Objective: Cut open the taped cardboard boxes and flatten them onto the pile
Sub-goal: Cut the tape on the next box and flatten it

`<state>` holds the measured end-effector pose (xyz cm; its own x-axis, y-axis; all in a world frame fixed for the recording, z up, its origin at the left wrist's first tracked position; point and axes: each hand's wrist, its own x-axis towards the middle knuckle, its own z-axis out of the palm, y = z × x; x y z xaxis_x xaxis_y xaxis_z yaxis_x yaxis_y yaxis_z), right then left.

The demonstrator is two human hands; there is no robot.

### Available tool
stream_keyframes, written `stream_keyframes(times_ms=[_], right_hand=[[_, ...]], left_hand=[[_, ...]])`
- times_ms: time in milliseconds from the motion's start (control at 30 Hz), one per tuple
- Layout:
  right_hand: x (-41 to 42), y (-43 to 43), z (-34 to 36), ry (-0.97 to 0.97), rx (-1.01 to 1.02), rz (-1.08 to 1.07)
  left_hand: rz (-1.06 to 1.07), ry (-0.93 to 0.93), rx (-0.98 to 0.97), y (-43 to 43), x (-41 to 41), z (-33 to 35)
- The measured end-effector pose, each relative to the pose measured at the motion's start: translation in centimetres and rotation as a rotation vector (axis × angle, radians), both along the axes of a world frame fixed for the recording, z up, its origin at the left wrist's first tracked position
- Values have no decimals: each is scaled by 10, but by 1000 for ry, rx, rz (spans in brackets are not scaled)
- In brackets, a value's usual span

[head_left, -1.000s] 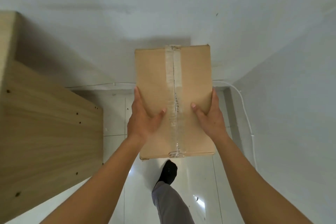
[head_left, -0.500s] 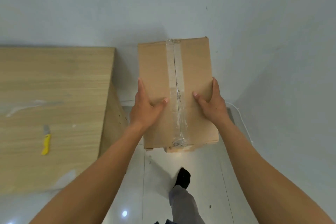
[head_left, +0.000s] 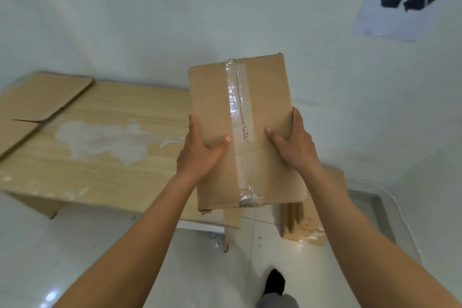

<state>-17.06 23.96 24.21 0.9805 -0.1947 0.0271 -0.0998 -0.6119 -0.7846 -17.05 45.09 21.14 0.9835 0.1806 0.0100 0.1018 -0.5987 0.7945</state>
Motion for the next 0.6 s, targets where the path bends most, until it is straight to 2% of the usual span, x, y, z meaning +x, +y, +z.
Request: stream_keyframes(times_ms=[200, 400, 600], right_hand=[[38, 91, 4, 34, 36, 157], [104, 174, -8, 78, 110, 226], [156, 243, -24, 172, 61, 267]], left_hand=[[103, 31, 55, 99, 16, 14], [192, 50, 100, 189, 61, 21], [194, 150, 184, 251, 111, 19]])
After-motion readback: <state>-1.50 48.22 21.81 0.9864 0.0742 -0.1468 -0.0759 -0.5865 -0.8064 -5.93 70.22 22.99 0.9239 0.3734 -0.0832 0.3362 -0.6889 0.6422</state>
